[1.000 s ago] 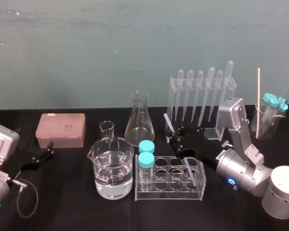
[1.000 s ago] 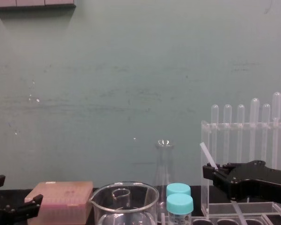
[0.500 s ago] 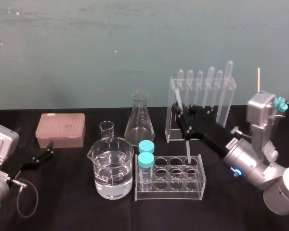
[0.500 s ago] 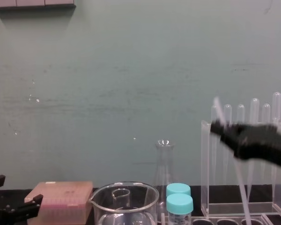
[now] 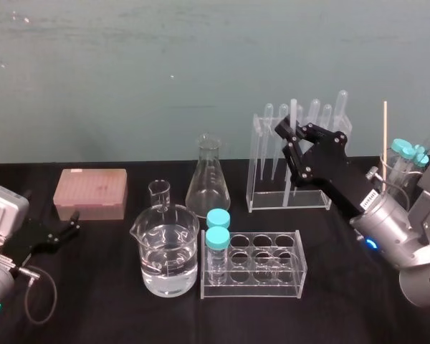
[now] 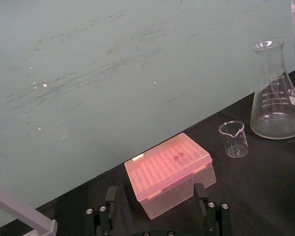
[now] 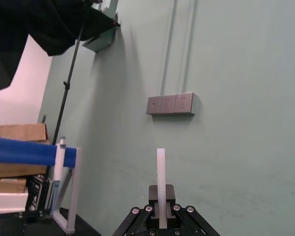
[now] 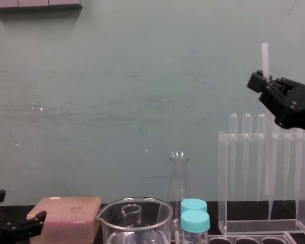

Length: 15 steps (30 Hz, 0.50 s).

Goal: Pick up the stirring rod with one hand, then place it down.

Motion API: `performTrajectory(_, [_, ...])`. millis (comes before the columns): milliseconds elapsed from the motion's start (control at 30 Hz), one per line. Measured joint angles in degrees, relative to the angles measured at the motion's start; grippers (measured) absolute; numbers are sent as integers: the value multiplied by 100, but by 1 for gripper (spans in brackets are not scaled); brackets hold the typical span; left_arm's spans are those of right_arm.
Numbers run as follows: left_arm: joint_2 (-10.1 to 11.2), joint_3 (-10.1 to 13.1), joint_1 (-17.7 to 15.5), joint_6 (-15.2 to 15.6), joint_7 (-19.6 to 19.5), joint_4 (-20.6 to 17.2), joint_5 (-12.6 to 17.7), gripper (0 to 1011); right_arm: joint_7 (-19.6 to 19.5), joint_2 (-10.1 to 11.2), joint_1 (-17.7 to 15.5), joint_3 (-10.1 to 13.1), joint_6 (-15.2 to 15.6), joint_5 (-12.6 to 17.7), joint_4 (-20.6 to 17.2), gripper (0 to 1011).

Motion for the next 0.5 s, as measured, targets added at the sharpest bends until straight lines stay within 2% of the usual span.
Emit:
performTrajectory(200, [0,0,0,0,0,0,0,1000,-13,4,-95,85,77,-56,214,70])
performTrajectory(500, [0,0,0,0,0,0,0,1000,-7,2,-85,78,66,-54,189,70])
